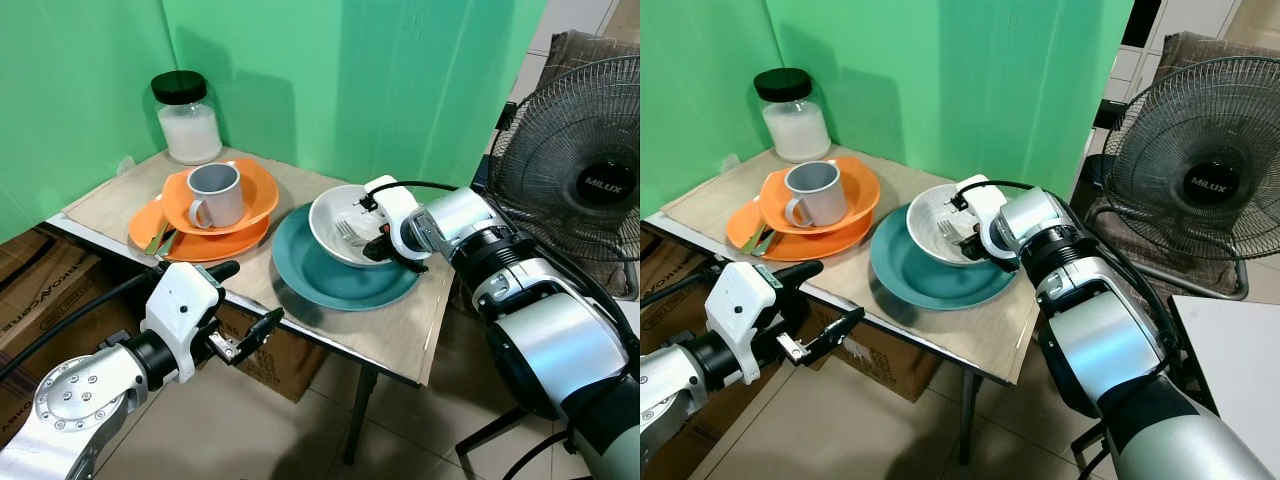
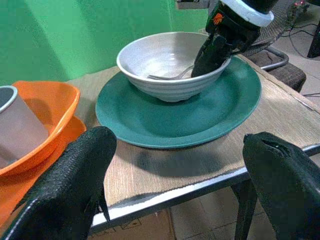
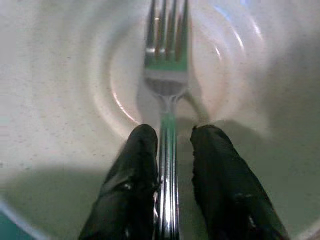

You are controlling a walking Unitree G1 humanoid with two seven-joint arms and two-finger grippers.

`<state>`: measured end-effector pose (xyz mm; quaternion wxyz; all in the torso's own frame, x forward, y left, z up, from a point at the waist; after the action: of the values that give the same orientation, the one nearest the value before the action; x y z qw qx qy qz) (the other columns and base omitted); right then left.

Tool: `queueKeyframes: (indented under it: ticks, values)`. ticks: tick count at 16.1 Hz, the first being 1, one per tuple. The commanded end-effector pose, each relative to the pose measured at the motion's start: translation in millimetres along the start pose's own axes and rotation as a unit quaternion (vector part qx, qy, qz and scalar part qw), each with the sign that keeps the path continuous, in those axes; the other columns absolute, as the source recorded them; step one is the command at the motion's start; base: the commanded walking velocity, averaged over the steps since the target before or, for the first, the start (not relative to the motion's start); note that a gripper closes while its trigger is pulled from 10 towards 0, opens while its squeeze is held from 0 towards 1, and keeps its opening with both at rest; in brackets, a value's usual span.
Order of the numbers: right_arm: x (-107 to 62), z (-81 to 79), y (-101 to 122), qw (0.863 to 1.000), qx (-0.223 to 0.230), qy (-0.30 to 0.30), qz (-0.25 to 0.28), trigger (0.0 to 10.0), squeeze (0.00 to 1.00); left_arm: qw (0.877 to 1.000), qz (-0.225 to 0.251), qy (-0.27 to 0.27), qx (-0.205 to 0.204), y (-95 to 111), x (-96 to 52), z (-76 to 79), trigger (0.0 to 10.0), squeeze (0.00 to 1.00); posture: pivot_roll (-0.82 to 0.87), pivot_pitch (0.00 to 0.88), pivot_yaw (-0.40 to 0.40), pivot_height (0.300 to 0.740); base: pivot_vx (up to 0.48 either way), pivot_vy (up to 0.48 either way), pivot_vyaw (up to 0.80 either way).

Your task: Setting the table

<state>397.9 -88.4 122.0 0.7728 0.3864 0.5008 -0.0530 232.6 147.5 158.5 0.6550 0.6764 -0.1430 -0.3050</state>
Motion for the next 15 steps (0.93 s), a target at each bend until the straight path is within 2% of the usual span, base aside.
queueKeyframes:
  ticks: [1,12,15]
  values:
    - [-3.2,1.8,6,1.0,-0.01,-0.002,0.005,0.0,0.0,1.0,-0.003,-0.004,0.005,0,0.6,-0.4,10.0,0.0,-0.04,0.0,-0.006,0.74,0.0,0.0,0.0]
    - [-6.8,-1.0,17,0.999,-0.023,0.01,0.024,0.0,0.0,1.0,-0.003,-0.014,0.008,2,3.1,1.1,10.0,0.0,-0.04,0.0,-0.002,0.74,0.0,0.0,0.0]
    - [-23.3,8.4,34,0.998,-0.005,0.001,0.066,0.0,0.0,1.0,-0.001,-0.014,0.012,4,2.9,0.1,10.0,0.0,-0.04,0.0,-0.002,0.74,0.0,0.0,0.0]
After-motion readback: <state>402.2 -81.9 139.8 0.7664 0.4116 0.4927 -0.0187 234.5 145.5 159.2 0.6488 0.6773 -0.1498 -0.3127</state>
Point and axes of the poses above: a point about 5 cm out from each wrist's last joint towards the gripper, its own x axis pointing out of the wrist towards the gripper, its own y axis along the axis of the wrist's last joint, z = x × y, the point moved 4 cm from there along x, pointing out of the wrist towards the gripper, and after that the axes turned 15 degrees about -x, right-handed, at the moved point
